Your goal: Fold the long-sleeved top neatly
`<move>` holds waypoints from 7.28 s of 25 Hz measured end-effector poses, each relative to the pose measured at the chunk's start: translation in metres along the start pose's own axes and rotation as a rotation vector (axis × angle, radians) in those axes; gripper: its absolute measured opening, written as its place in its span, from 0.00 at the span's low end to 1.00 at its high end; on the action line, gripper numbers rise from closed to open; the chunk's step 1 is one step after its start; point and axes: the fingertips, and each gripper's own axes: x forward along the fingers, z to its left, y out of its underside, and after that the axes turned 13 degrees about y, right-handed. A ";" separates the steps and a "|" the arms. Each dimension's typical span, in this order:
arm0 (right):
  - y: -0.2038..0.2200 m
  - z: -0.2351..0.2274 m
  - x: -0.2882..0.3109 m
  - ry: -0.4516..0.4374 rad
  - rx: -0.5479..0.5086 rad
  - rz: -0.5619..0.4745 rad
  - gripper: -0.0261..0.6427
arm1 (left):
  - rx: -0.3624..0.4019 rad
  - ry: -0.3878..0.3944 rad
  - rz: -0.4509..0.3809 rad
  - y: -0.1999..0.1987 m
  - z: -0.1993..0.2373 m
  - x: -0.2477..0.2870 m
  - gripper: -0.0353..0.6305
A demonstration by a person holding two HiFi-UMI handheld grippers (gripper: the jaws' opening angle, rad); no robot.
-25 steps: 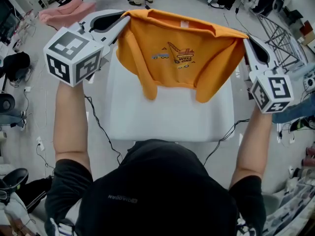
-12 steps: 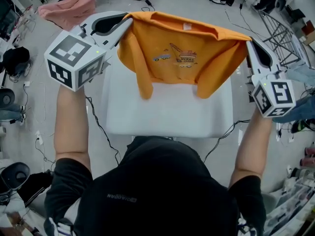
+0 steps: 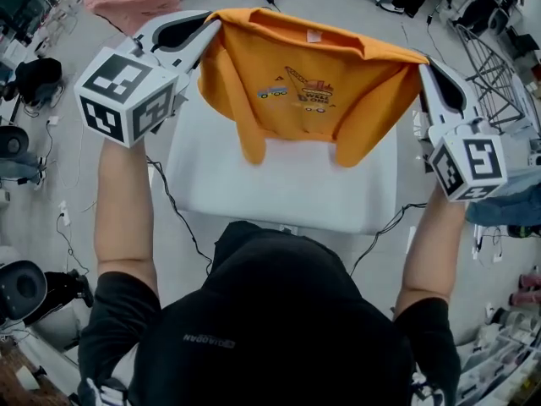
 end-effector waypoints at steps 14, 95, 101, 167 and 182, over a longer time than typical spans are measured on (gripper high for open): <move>-0.031 0.057 -0.096 0.098 -0.003 0.040 0.08 | 0.020 0.107 -0.026 -0.005 -0.061 -0.091 0.10; 0.378 0.097 0.085 0.024 0.201 0.830 0.19 | -0.447 0.126 0.484 0.379 -0.010 0.122 0.34; 0.368 0.157 -0.040 0.001 0.205 0.903 0.22 | -0.402 0.271 0.463 0.378 -0.096 0.060 0.34; 0.402 0.086 -0.164 0.219 0.265 0.904 0.15 | -0.748 -0.366 0.519 0.462 -0.083 -0.129 0.08; 0.332 0.230 -0.034 -0.107 0.172 0.735 0.13 | -0.761 -0.170 0.637 0.497 -0.135 -0.171 0.24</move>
